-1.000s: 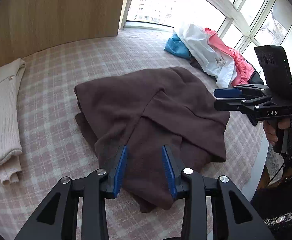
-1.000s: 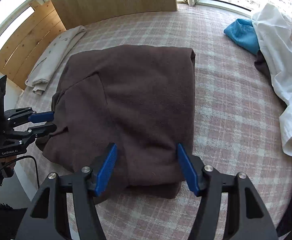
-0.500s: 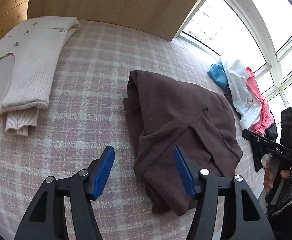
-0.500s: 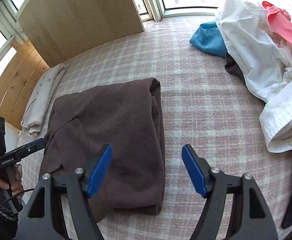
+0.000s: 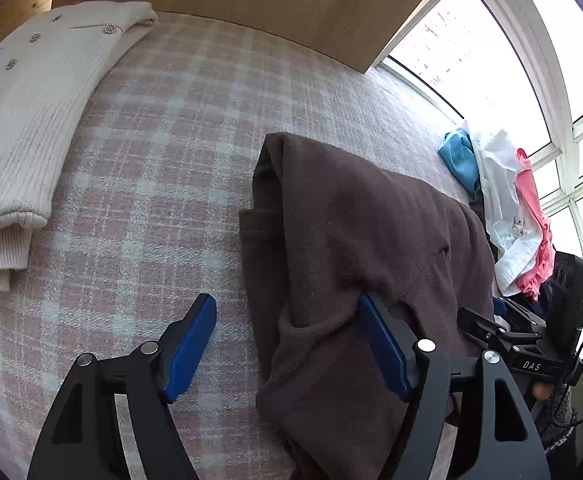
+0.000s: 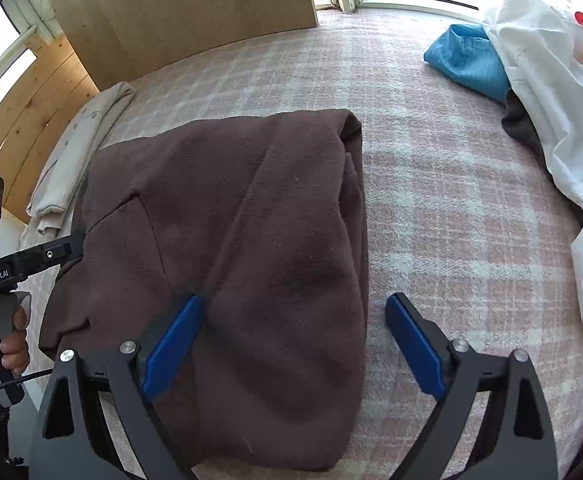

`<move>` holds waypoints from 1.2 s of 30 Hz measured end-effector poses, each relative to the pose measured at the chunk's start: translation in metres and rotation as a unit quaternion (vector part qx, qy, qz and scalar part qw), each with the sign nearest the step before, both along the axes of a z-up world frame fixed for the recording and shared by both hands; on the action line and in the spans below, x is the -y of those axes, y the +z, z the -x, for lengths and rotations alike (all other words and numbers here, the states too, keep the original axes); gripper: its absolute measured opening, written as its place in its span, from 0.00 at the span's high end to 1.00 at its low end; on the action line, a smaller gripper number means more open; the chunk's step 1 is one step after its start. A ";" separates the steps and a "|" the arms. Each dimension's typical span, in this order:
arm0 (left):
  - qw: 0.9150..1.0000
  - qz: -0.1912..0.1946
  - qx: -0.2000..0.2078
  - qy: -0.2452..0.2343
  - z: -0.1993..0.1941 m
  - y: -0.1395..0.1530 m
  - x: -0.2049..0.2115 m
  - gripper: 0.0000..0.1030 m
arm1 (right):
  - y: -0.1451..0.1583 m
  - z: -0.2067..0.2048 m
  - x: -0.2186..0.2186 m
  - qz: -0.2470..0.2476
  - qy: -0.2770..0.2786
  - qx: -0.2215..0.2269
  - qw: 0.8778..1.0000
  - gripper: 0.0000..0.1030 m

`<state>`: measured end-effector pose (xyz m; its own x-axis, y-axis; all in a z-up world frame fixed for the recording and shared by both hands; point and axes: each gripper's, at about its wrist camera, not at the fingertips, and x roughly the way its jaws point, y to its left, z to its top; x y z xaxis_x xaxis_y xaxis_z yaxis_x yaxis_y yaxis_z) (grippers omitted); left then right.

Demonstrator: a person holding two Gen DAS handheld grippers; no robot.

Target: Fold clothes

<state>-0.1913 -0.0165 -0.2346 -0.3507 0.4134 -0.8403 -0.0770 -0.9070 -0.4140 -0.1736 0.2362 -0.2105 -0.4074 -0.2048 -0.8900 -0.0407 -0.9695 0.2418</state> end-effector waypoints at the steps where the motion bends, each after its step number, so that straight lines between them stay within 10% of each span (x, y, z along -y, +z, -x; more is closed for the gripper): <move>1: 1.000 0.007 -0.001 -0.003 0.000 0.000 -0.002 0.30 | 0.000 0.002 0.002 -0.004 0.000 0.003 1.000 0.07; 11: 0.998 0.048 -0.007 -0.027 0.001 0.001 -0.015 0.29 | -0.003 0.004 0.014 -0.013 -0.003 -0.004 1.000 0.07; 26: 0.998 0.005 -0.027 -0.058 -0.006 0.008 -0.020 0.71 | 0.000 -0.002 0.002 0.085 -0.006 -0.023 0.996 0.67; 36: 0.996 -0.051 -0.061 -0.039 -0.013 0.038 0.000 0.83 | 0.065 0.004 0.017 0.098 0.025 -0.069 0.992 0.74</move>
<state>-0.1787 -0.0170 -0.1963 -0.4112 0.5242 -0.7458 -0.2019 -0.8502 -0.4863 -0.1772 0.2190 -0.1458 -0.5069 -0.3922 -0.7676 0.0528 -0.9030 0.4265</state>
